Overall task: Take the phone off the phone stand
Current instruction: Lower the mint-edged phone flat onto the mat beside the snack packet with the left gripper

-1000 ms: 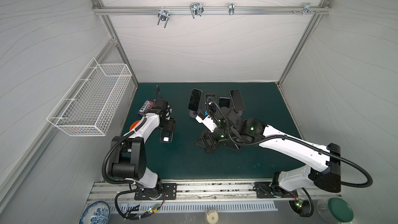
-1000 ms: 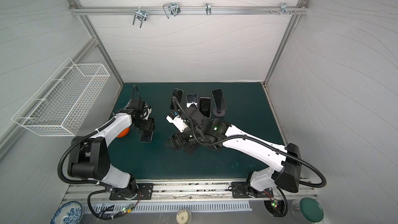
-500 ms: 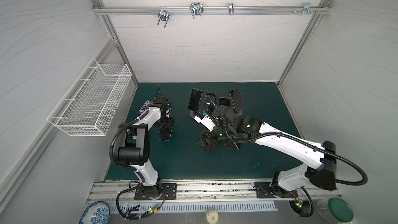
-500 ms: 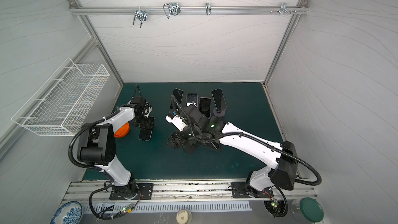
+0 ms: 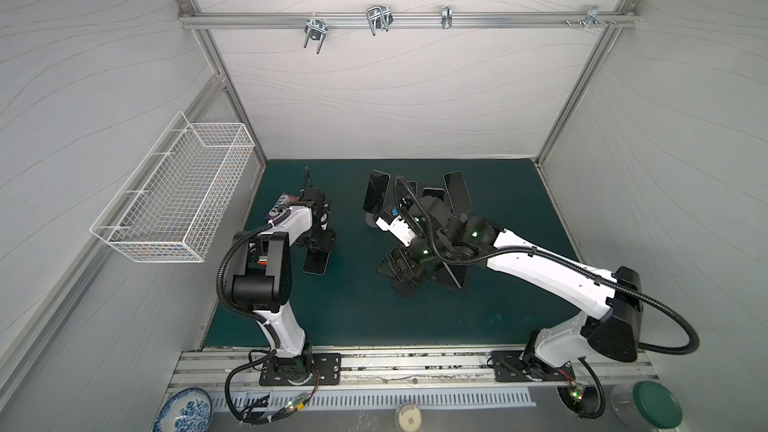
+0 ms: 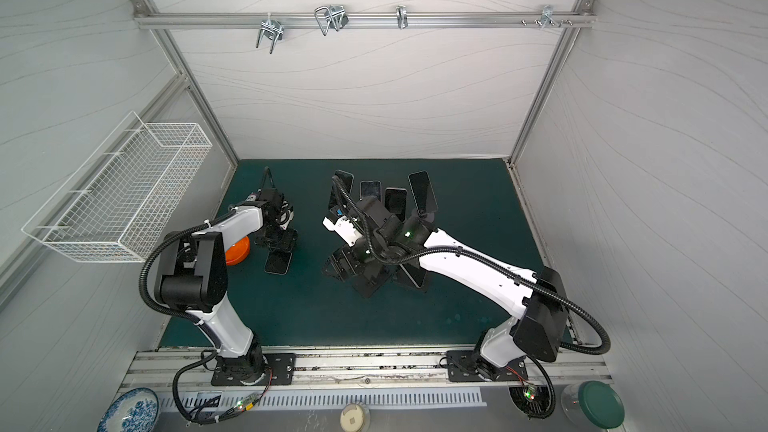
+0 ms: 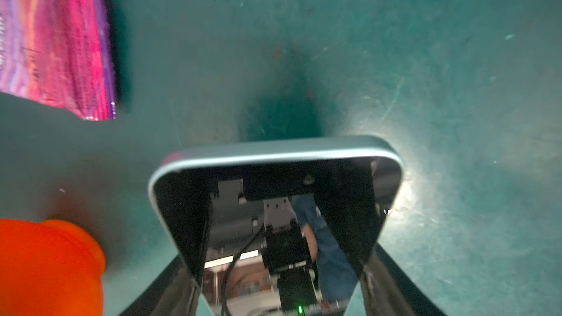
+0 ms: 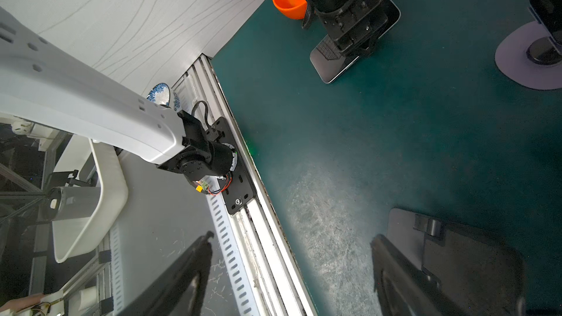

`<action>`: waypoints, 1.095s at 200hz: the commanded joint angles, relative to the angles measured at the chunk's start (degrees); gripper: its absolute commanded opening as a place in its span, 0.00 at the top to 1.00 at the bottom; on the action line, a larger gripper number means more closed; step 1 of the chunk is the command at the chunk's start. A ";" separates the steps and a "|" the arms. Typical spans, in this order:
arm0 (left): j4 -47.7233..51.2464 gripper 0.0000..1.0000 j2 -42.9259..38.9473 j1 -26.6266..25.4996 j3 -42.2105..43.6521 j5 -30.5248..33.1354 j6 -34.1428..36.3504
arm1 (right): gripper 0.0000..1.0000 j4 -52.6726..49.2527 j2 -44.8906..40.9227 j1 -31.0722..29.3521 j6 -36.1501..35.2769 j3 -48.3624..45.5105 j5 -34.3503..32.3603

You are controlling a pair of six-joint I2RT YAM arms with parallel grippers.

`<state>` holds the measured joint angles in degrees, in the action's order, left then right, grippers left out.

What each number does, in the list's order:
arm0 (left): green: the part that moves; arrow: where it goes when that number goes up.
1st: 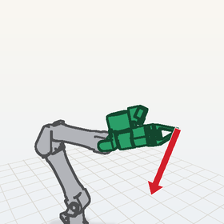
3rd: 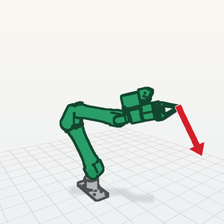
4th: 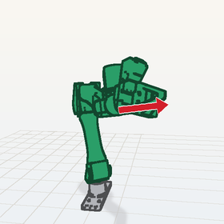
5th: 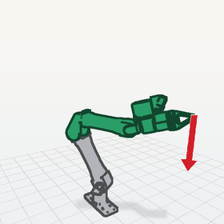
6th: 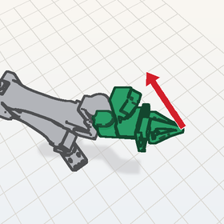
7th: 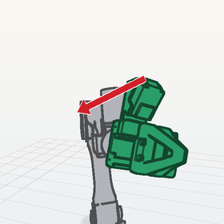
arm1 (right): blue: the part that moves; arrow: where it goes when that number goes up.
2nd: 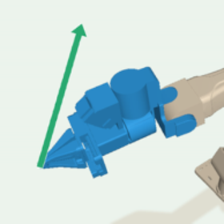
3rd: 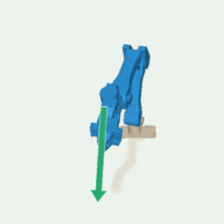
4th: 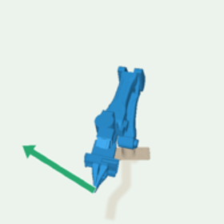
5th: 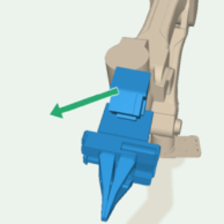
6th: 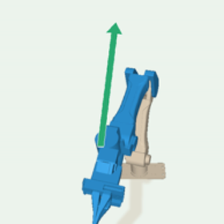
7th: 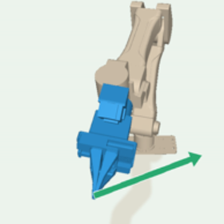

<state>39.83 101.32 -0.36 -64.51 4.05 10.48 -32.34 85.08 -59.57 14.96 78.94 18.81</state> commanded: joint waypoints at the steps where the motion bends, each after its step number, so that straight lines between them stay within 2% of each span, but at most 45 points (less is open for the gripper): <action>1: 0.57 0.42 1.31 0.45 -2.37 1.20 1.36 | 0.17 -1.57 0.43 0.33 -1.02 2.31 0.82; 35: 0.09 0.40 2.89 0.45 -2.90 4.02 1.57 | 0.17 -1.82 0.09 0.33 -0.22 2.23 -0.02; 152: -1.67 0.31 5.20 0.45 -2.18 5.88 1.08 | 0.17 -1.99 -0.78 0.33 0.32 3.11 -2.02; 219: -4.30 0.25 3.10 0.45 0.15 5.64 0.41 | 0.17 -1.68 -2.15 0.33 1.44 2.19 -2.44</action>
<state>39.75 104.29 -0.32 -65.63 6.85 10.72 -33.06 84.93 -59.48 15.64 80.73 16.78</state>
